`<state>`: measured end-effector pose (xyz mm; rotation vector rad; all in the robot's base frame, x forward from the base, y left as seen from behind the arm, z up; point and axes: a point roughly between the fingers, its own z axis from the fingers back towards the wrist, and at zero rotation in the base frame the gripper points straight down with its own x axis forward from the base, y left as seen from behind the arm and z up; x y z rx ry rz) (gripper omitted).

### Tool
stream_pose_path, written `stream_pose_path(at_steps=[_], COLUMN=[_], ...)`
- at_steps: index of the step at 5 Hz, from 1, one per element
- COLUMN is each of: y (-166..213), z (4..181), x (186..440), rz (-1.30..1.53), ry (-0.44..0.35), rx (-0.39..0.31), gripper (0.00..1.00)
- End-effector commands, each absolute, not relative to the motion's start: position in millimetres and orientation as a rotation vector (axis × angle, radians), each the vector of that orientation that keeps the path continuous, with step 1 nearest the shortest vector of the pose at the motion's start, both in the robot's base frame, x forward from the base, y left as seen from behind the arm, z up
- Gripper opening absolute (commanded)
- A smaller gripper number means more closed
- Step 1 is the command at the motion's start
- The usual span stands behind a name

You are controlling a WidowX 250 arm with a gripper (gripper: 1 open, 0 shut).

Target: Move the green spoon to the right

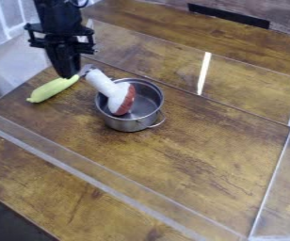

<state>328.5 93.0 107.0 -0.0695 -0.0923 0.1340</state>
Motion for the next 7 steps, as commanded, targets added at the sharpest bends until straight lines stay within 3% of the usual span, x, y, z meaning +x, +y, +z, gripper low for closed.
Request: stream_pose_path(at_steps=[1,3,5,7], y=[82.0,47.8,-4.2,-24.0], z=[132.4,143.2,165.6,168.8], x=[330.2,332.8,338.6,336.5], rz=[0.053,-0.080,-0.191,-0.243], ry=[-0.152,-0.156,-0.180,-0.188], rx=[-0.055,-0.075,-0.090,-0.086], gripper=[0.00,0.00,0.00,0.00])
